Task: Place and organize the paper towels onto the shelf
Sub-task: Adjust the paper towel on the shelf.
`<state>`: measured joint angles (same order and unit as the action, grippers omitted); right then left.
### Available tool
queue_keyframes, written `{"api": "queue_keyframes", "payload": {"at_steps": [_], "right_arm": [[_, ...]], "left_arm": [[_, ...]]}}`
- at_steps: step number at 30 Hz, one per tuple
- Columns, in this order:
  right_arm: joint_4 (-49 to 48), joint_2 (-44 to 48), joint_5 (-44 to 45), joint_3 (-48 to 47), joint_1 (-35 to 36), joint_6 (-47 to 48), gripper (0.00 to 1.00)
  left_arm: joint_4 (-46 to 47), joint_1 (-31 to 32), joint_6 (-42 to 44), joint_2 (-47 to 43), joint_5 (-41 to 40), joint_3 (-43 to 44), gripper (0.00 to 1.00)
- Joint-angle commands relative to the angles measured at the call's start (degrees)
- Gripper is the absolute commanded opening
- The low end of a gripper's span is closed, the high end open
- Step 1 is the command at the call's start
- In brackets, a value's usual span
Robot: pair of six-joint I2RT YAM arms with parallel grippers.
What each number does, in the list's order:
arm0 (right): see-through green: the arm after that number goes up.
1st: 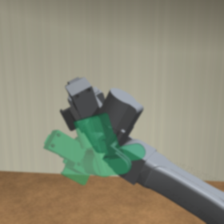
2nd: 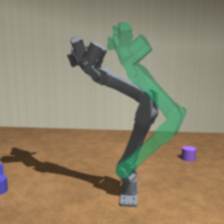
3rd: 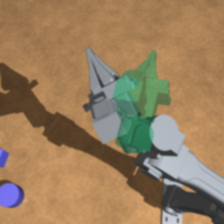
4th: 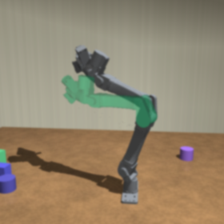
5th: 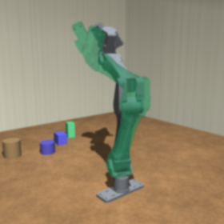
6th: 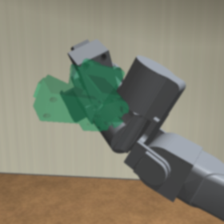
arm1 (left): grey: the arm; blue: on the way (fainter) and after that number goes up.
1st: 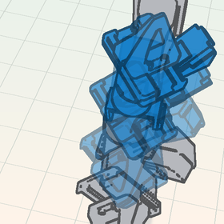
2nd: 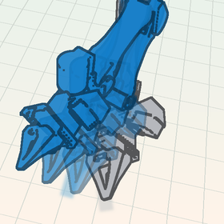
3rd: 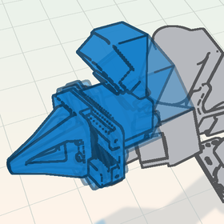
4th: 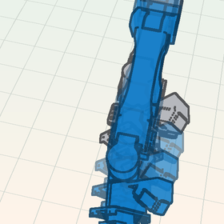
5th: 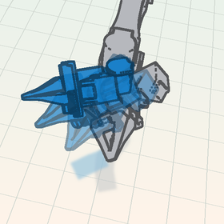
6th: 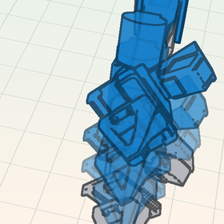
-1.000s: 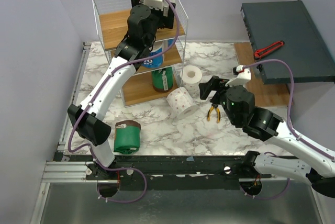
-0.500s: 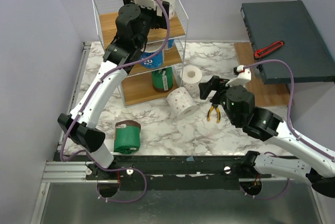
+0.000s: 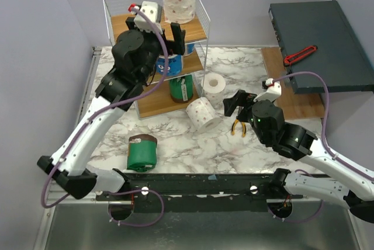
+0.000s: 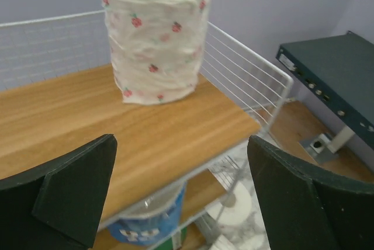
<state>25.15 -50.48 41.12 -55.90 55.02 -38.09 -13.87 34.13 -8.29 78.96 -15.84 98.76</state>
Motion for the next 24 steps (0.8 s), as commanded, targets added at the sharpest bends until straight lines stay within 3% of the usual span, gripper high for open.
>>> {"api": "queue_keyframes", "payload": {"at_steps": [1,7,12,18,24], "right_arm": [[4.1,1.2,0.5,5.8,0.1,-5.2,0.99],[2.7,-1.2,-3.0,10.6,0.1,-11.3,0.98],[-5.9,-0.5,-8.6,15.9,0.1,-15.8,0.98],[-17.0,4.1,-8.0,25.5,0.1,-23.7,0.95],[-27.9,3.8,-13.1,30.2,-0.4,-27.9,0.95]], "left_arm": [[-2.8,7.5,-2.5,-11.2,-7.2,-8.3,0.99],[-10.8,17.2,-6.4,-22.6,-15.0,-20.0,0.99],[-16.1,22.7,-12.0,-29.7,-16.6,-30.2,0.99],[-16.2,23.4,-20.4,-37.0,-7.0,-46.3,0.99],[-9.7,23.4,-25.7,-47.2,-4.7,-60.0,0.99]]}}
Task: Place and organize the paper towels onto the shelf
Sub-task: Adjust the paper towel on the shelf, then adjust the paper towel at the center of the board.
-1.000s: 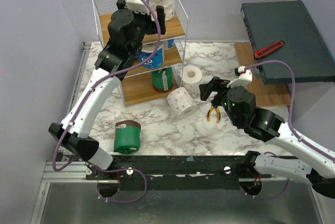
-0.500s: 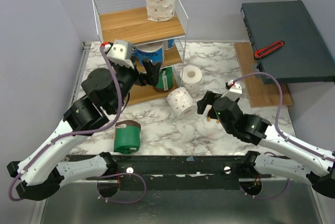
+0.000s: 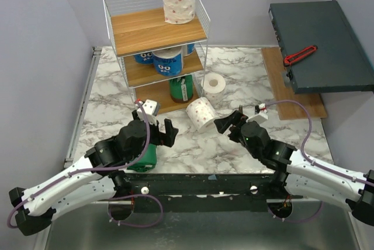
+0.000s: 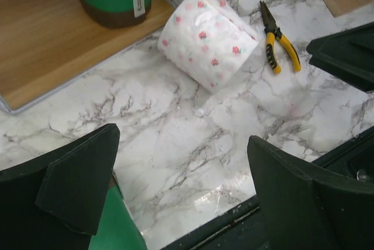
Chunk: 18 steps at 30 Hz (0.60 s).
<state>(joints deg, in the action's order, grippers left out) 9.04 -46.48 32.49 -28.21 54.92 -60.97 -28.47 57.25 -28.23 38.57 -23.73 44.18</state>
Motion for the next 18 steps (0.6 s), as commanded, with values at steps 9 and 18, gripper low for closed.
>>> {"api": "queue_keyframes", "payload": {"at_steps": [9,18], "right_arm": [[-26.4,-5.3,-9.1,9.8,-0.4,-18.4,0.98],[-33.0,-13.1,-5.6,11.7,-0.4,-25.9,0.95]], "left_arm": [[7.3,0.4,-9.5,-14.6,-0.5,-12.7,0.99],[5.6,0.3,-10.9,-16.3,-2.2,-14.5,0.99]]}}
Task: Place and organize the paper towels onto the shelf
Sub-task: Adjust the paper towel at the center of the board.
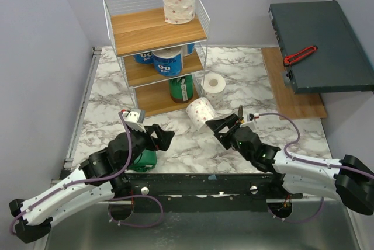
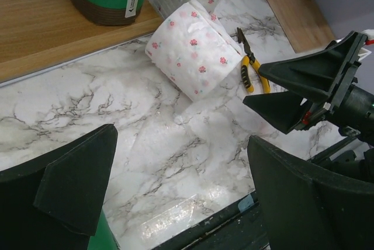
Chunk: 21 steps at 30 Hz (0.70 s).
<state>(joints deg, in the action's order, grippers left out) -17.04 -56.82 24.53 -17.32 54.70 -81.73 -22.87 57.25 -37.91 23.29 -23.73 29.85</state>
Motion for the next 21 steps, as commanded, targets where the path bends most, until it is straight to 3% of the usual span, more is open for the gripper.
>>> {"api": "queue_keyframes", "payload": {"at_steps": [1,21], "right_arm": [[-8.3,-3.7,2.7,1.1,-0.2,-5.4,0.95],[-20.2,-18.1,6.7,-1.1,-0.9,-4.6,0.82]], "left_arm": [[0.0,0.3,-1.2,-1.1,-2.3,-0.2,0.99],[1.2,0.3,1.1,-4.3,-4.4,-3.2,0.99]]}}
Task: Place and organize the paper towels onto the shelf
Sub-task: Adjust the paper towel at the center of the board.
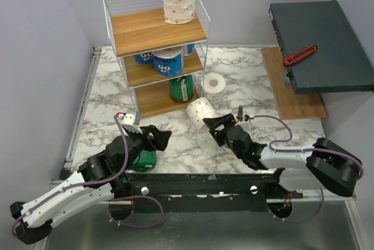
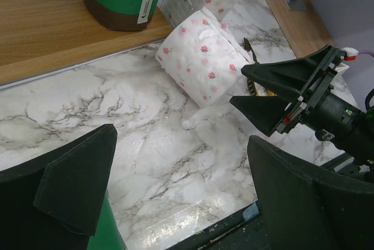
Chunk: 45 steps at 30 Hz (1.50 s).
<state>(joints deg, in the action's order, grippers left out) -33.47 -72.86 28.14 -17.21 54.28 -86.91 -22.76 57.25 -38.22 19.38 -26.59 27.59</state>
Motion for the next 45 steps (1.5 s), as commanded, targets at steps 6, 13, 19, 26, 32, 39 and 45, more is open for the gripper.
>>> {"api": "queue_keyframes", "payload": {"at_steps": [6,13,19,26,32,39,45], "right_arm": [[-7.2,-5.0,3.0,-1.6,-1.3,1.1,0.73],[-11.0,-7.5,3.8,-1.5,-1.6,2.1,0.64],[-14.3,-9.7,3.1,-1.1,-2.0,2.3,0.56],[-16.6,-9.6,2.9,-0.3,-2.1,3.7,0.43],[-14.2,-8.0,1.7,-1.2,-2.1,6.7,0.34],[-8.1,-1.3,0.8,-1.0,-2.1,10.9,0.27],[15.4,11.1,-2.1,-9.2,-1.8,19.0,0.24]], "left_arm": [[1.0,0.3,2.1,-0.4,-2.4,-0.8,0.99],[1.3,0.3,1.8,-0.3,-2.6,-1.2,0.99],[2.3,0.3,1.4,1.4,-1.6,-1.3,0.99],[3.5,0.3,1.0,2.7,-0.6,-1.4,0.99],[3.6,0.3,1.0,3.3,-0.5,-1.5,0.99],[2.9,0.3,0.2,2.9,-0.5,-1.5,0.99],[2.7,0.3,0.0,2.0,-0.8,-1.8,0.99]]}}
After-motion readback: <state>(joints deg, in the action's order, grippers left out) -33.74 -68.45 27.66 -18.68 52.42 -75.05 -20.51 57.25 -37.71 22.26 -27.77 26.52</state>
